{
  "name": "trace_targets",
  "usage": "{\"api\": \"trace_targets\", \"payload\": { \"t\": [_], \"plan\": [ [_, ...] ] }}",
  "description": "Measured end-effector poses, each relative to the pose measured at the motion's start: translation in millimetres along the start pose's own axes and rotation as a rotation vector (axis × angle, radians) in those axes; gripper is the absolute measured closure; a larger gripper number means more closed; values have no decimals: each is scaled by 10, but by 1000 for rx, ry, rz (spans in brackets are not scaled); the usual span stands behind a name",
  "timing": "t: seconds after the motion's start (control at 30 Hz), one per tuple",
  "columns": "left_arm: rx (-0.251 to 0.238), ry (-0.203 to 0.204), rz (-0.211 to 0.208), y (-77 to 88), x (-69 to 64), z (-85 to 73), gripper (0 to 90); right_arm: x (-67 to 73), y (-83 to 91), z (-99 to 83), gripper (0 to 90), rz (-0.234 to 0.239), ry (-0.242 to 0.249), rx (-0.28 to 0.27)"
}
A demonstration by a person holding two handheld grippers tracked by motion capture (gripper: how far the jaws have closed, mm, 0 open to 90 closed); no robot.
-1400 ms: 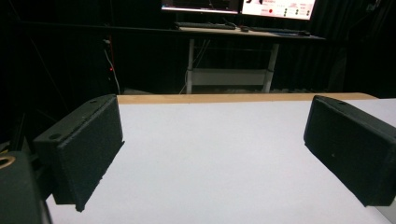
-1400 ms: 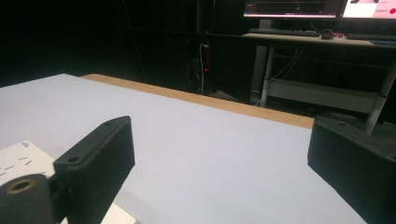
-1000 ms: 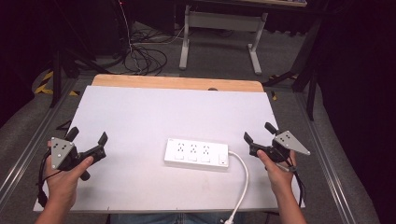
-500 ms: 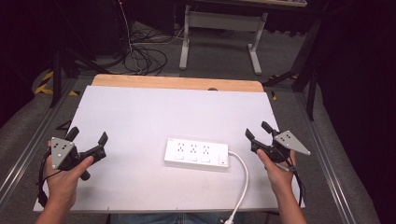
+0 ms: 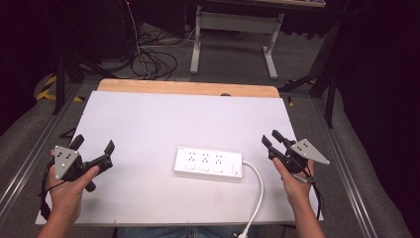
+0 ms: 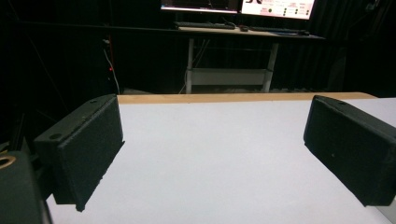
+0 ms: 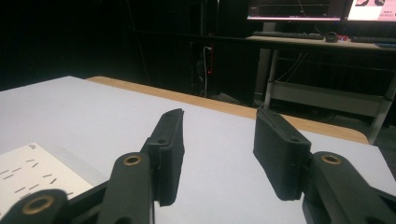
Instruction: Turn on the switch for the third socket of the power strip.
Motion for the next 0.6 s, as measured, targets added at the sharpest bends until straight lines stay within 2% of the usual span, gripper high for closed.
{"api": "trace_targets", "payload": {
  "t": [0.13,0.27,0.6],
  "plan": [
    [0,0,0,0,1,0,51,1,5,1,588,0,3,1],
    [0,2,1,0,2,0,51,8,14,12,662,9,-3,0],
    [-4,5,2,-1,6,3,51,27,21,12,749,25,-14,9]
  ]
}}
Point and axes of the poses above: each handheld gripper's, and its own axes: y roughly backward along the jaws, z roughly out of its top, x roughly to its left, the point moved 9 cm from there along -y, roughly forward along the jaws, and after that the axes turned 13 degrees about -x, right-handed, at the moved point
